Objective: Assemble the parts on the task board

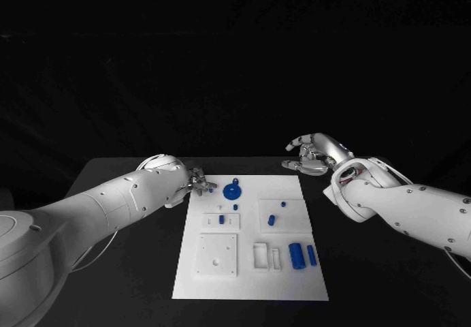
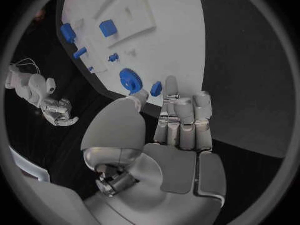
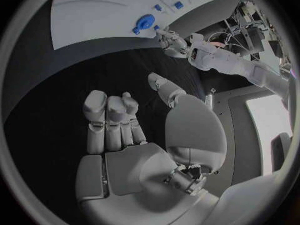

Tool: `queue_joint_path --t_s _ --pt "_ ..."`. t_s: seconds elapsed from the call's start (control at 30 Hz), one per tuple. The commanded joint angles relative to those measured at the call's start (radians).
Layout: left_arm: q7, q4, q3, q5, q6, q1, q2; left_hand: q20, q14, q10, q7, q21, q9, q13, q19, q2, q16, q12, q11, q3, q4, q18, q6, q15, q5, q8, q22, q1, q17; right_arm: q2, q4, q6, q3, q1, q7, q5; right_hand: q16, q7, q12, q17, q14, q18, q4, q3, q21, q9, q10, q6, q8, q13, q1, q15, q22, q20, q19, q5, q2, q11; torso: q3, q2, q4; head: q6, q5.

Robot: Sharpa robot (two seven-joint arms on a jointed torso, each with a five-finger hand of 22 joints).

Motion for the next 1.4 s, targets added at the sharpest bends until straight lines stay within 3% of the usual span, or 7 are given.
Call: queue_joint_path --t_s 0.03,0.27,0.63,0.9,1.07,1.27,1.4 --pt "0.010 -0.002 0.001 0.023 0.009 0.001 0.005 -0.081 -0.005 -0.008 0.000 -0.002 -0.001 -0.001 -0.004 -0.004 0.001 0.005 0.001 -0.002 -0.001 0.017 0.000 -0.004 -0.006 0.001 0.006 -0.014 -0.001 0.001 0.001 0.009 0.001 0.000 0.005 -0.006 -0.005 0.004 0.005 0.001 0.009 0.141 0.004 0.000 -0.006 -0.002 -0.019 0.004 0.000 -0.001 -0.001 0.000 0.008 -0.007 0.001 0.004 0.002 0.014 -0.0002 0.000 0.0009 0.001 -0.001" --pt "0.011 -0.004 0.000 0.030 0.024 0.000 0.009 -0.084 -0.004 -0.008 -0.001 -0.001 -0.002 -0.003 -0.002 0.009 0.001 0.006 0.000 0.016 -0.013 0.021 0.001 -0.006 -0.005 0.002 0.007 0.016 -0.002 0.002 0.000 0.010 0.001 0.000 0.004 -0.006 -0.005 0.004 0.005 0.002 0.009 0.141 0.004 0.000 -0.006 -0.002 -0.019 0.004 0.000 -0.001 0.000 0.000 0.008 -0.007 0.001 0.003 0.002 0.014 -0.0003 0.000 0.0003 0.000 -0.001" --pt "0.019 -0.007 0.000 0.033 0.019 0.000 0.013 -0.080 -0.006 -0.008 -0.001 0.002 -0.005 -0.008 -0.008 0.051 0.003 0.008 0.001 0.035 -0.087 0.017 0.004 -0.004 -0.005 0.007 0.011 0.145 -0.002 0.003 0.000 0.011 0.001 0.000 0.004 -0.006 -0.005 0.004 0.005 0.002 0.009 0.141 0.004 0.000 -0.006 -0.002 -0.019 0.004 0.000 -0.001 0.000 0.000 0.008 -0.007 0.001 0.003 0.003 0.014 -0.0004 -0.001 0.0004 -0.001 -0.003" --pt "0.028 -0.009 0.000 0.072 -0.005 0.000 0.007 -0.079 -0.005 0.000 -0.004 0.004 -0.004 -0.010 -0.011 0.115 0.006 0.010 -0.002 0.040 -0.124 0.014 0.017 -0.007 -0.004 0.016 0.013 0.182 -0.001 0.002 -0.001 0.012 0.001 0.000 0.003 -0.006 -0.005 0.004 0.005 0.002 0.009 0.141 0.004 0.000 -0.006 -0.002 -0.019 0.005 0.000 -0.002 0.001 0.000 0.008 -0.007 0.001 0.003 0.003 0.014 0.0002 -0.001 0.0007 -0.002 -0.002" --pt "0.031 0.002 0.001 0.120 -0.008 0.001 -0.003 -0.079 -0.006 0.016 -0.010 0.003 -0.005 -0.010 -0.020 0.154 0.011 0.008 -0.007 0.040 -0.149 0.011 0.031 -0.012 -0.002 0.022 0.015 0.183 0.002 0.000 0.000 0.012 0.001 0.000 0.003 -0.006 -0.005 0.004 0.005 0.002 0.009 0.141 0.004 0.001 -0.006 -0.002 -0.019 0.005 0.000 -0.002 0.001 0.000 0.008 -0.007 0.001 0.003 0.004 0.014 -0.0001 -0.002 0.0016 -0.002 -0.002" --pt "0.028 0.034 0.002 0.217 -0.008 0.003 -0.033 -0.082 -0.005 0.030 -0.012 0.003 -0.013 -0.009 -0.020 0.152 0.017 -0.003 -0.009 0.102 -0.179 0.006 0.040 -0.015 0.000 0.022 0.014 0.150 0.006 -0.004 0.001 0.013 0.001 0.000 0.002 -0.006 -0.005 0.004 0.005 0.002 0.009 0.141 0.004 0.000 -0.007 -0.002 -0.019 0.005 0.000 -0.002 0.001 0.000 0.008 -0.007 0.001 0.003 0.004 0.014 -0.0001 -0.002 0.0032 -0.002 0.000" --pt "0.018 0.077 0.002 0.325 -0.015 0.012 -0.067 -0.085 -0.003 0.041 -0.015 0.007 -0.020 -0.003 -0.017 0.162 0.021 -0.010 -0.011 0.148 -0.245 0.002 0.048 -0.017 0.001 0.024 0.015 0.076 0.010 -0.008 0.002 0.015 0.001 0.000 0.001 -0.006 -0.005 0.004 0.005 0.002 0.009 0.141 0.004 0.000 -0.007 -0.002 -0.019 0.005 0.000 -0.002 0.001 0.000 0.008 -0.007 0.001 0.003 0.003 0.014 0.0002 -0.003 0.0047 0.000 0.002"
